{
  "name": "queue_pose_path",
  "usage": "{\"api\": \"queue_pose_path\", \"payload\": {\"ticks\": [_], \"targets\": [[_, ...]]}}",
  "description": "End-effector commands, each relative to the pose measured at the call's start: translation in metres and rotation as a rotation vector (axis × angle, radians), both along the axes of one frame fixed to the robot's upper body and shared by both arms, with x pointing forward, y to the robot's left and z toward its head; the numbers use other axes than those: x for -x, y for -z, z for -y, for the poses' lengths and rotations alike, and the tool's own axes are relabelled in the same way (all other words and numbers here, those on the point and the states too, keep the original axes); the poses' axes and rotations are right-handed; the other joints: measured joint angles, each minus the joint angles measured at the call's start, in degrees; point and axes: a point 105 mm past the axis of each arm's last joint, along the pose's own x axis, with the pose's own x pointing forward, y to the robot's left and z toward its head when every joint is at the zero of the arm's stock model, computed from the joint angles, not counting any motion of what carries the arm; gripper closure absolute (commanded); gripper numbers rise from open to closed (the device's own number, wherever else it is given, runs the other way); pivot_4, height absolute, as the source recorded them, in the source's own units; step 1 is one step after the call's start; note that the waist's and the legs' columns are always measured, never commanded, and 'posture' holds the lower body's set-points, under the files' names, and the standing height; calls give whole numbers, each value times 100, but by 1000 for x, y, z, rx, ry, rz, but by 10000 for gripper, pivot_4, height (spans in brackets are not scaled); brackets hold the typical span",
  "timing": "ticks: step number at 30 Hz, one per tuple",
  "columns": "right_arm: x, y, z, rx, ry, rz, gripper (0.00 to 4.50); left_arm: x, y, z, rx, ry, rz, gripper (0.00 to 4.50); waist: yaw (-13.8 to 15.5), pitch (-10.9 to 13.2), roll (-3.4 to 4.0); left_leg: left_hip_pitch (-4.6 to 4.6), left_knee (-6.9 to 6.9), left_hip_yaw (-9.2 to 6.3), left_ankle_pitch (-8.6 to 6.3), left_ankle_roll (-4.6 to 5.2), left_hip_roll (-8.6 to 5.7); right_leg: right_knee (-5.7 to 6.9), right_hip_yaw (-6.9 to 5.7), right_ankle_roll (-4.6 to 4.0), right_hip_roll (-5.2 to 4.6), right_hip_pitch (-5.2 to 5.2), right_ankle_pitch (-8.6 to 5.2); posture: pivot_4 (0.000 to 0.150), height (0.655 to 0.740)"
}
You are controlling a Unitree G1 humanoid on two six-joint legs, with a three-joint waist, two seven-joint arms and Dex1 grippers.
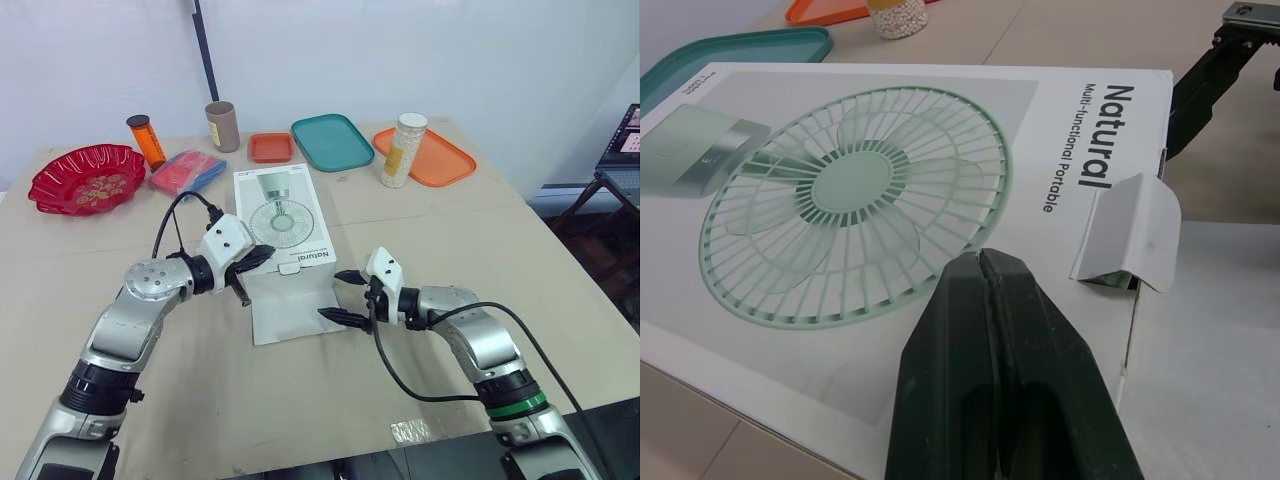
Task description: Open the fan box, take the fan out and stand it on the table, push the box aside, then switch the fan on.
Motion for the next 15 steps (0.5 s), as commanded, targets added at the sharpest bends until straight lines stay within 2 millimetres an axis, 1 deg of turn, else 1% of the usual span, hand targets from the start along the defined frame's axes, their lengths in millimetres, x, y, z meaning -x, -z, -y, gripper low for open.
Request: {"api": "queue_pose_path", "payload": {"ticks": [1, 12, 15], "targets": [[6, -13, -4, -31, -39, 31, 0, 1, 10, -7, -18, -26, -38, 44089, 0, 0, 0, 0, 0, 0, 0, 0, 0, 0, 0, 0, 0, 0, 0, 1500, 7400], [14, -19, -9, -64, -83, 23, 0, 1, 10, -5, -13, -28, -34, 44089, -1, 0, 0, 0, 0, 0, 0, 0, 0, 0, 0, 0, 0, 1, 0, 1500, 7400], [14, -18, -12, -56, -87, 35, 0, 1, 11, -5, -12, -29, -35, 44089, -1, 0, 0, 0, 0, 0, 0, 0, 0, 0, 0, 0, 0, 0, 0, 1500, 7400]]}}
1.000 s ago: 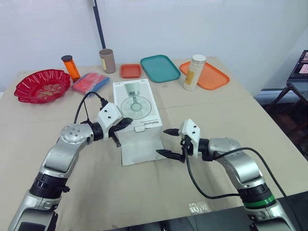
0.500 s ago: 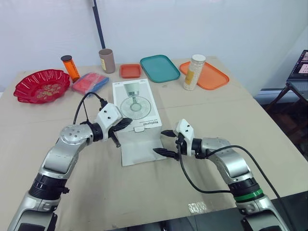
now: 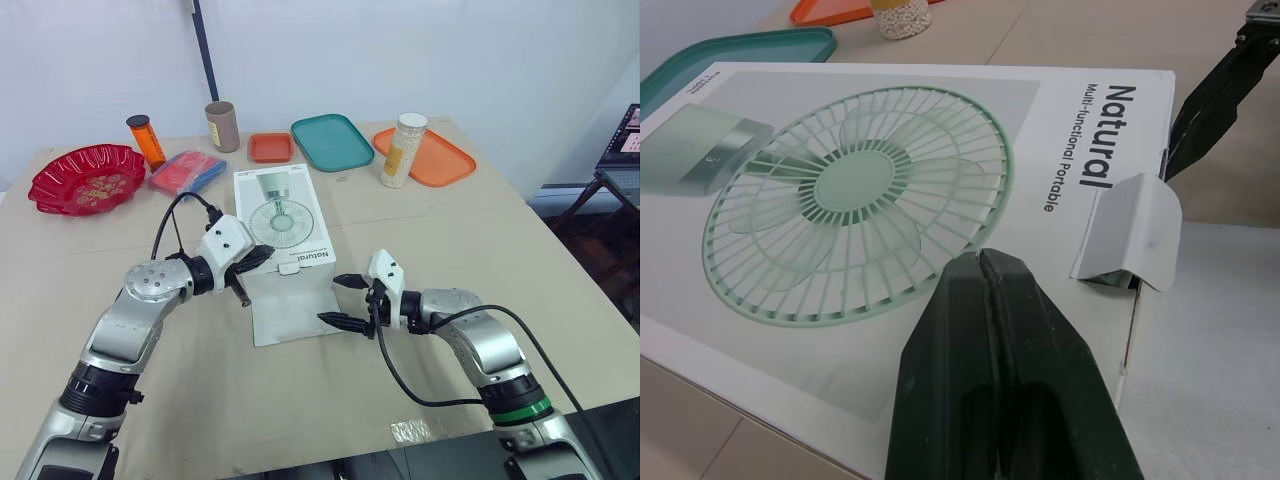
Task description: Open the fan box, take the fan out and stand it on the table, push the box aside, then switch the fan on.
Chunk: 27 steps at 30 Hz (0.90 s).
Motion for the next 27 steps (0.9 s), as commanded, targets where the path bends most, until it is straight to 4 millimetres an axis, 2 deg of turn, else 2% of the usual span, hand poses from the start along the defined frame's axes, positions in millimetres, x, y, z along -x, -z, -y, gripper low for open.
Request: {"api": "queue_pose_path", "payload": {"ticks": [1, 14, 19, 27], "targets": [[4, -14, -9, -32, -46, 51, 0, 1, 10, -5, -13, -24, -38, 44089, 0, 0, 0, 0, 0, 0, 0, 0, 0, 0, 0, 0, 0, 0, 0, 1500, 7400], [24, -32, -5, -72, -143, 22, 0, 1, 10, -4, -13, -18, -40, 44089, 1, 0, 0, 0, 0, 0, 0, 0, 0, 0, 0, 0, 1, 0, 0, 1500, 7400], [33, -46, -1, -99, -182, 14, 0, 1, 8, -7, -17, -19, -37, 44089, 2, 0, 0, -1, 0, 0, 0, 0, -1, -1, 0, 0, 0, 0, 0, 1500, 7400], [34, -59, -2, -122, -194, 45, 0, -1, -1, -19, -19, -43, -15, 44089, 0, 0, 0, -1, 0, 0, 0, 1, 0, -1, 0, 0, 0, 0, 0, 1500, 7400]]}}
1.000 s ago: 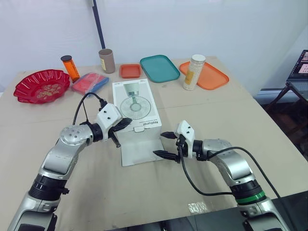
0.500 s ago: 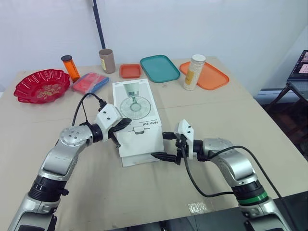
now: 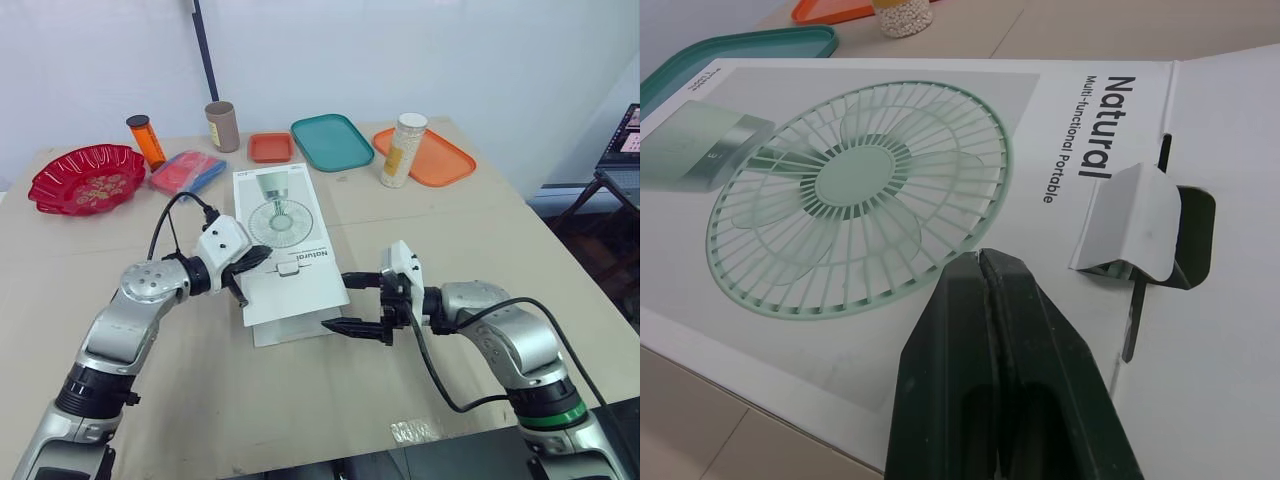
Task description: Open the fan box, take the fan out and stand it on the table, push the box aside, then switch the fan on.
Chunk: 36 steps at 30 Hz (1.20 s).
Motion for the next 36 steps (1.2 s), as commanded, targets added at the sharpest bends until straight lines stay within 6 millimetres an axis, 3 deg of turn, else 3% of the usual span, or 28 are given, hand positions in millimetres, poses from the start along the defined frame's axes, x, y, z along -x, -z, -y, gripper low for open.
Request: {"api": "queue_pose_path", "payload": {"ticks": [1, 13, 17, 22, 36], "targets": [[4, -22, -5, -42, -31, 79, 0, -2, -1, -15, -15, -40, -12, 44089, 0, 0, 0, 0, 0, 0, 0, 0, 0, 0, 0, 0, 0, 0, 0, 1500, 7400], [8, -28, -7, -57, -51, 90, 0, 3, -11, -27, -14, -52, 16, 44089, -1, 1, 0, -3, 0, -1, 0, 0, 1, -1, -1, 0, 0, -3, 0, 1500, 7400], [3, -36, -12, -81, -40, 116, 0, 16, -26, -59, -40, -91, 38, 44089, -18, 3, -3, -6, -1, 2, 0, 0, 3, 1, 1, 0, 1, -12, 0, 1500, 7400], [-3, -41, -15, -99, -33, 126, 0, 30, -29, -74, -51, -109, 33, 44089, 18, 4, -4, -23, -2, 0, 0, -1, 3, -2, -4, -1, -4, -24, 1, 1500, 7400], [-35, -43, -21, -95, 73, 161, 0, 48, -35, -63, 12, -46, 26, 44089, 3, 5, -6, -31, -2, -1, 0, -2, 3, -3, -5, -2, -3, -32, 1, 1500, 7400]]}}
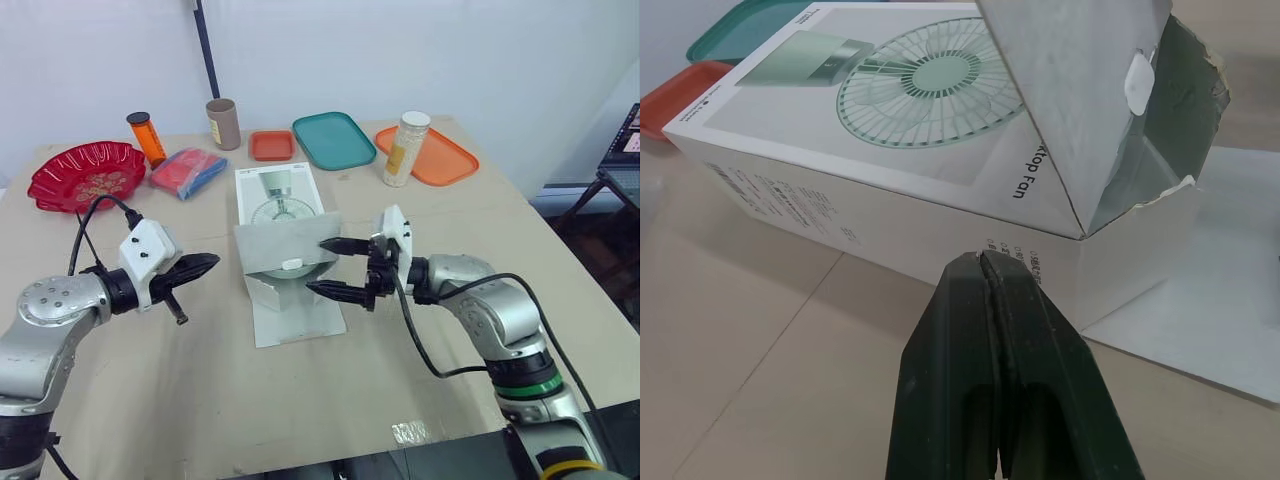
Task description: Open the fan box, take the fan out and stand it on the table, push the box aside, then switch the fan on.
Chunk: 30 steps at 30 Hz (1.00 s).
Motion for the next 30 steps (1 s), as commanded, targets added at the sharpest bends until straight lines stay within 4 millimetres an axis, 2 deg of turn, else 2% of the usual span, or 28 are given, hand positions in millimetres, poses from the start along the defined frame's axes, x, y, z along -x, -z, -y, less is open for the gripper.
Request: {"api": "queue_pose_path", "payload": {"ticks": [1, 9, 13, 19, 24, 30], "targets": [[-8, -9, -2, -9, 31, 57, 0, 7, -16, 3, 5, 22, 53, 44089, -1, 0, 0, -1, 0, 0, 0, 0, 0, 0, 0, 0, 0, 0, 0, 1500, 7400], [-16, 1, -8, 36, 55, 48, 0, 10, -19, 12, 30, 60, 51, 44089, -3, 0, 0, 0, 0, 0, 0, 0, 0, 2, 0, -1, 0, -1, 0, 1500, 7400], [-18, 6, -11, 50, 61, 37, 0, -3, -22, 23, 39, 72, 79, 44089, -2, 0, 0, 0, 1, 0, 0, 0, -1, 2, 0, -1, 0, -1, 1, 1500, 7400], [-20, 9, -14, 65, 80, 15, 0, -23, -27, 50, 39, 126, 129, 44089, -2, -1, -1, -1, 2, 0, 1, -2, -2, 3, 0, -2, -1, 0, 3, 1500, 7400], [-21, 8, -13, 70, 90, 21, 0, -42, -15, 53, -12, 96, 117, 44089, -9, -1, 0, 0, 1, 1, 2, -2, -1, 6, 1, -4, 2, -4, 4, 1500, 7400], [-20, -1, -12, 57, 94, 38, 0, -53, 5, 53, -48, 80, 74, 44089, -7, -1, -1, 0, 2, 1, 2, -3, -2, 6, 0, -4, 1, -4, 4, 1500, 7400]]}}
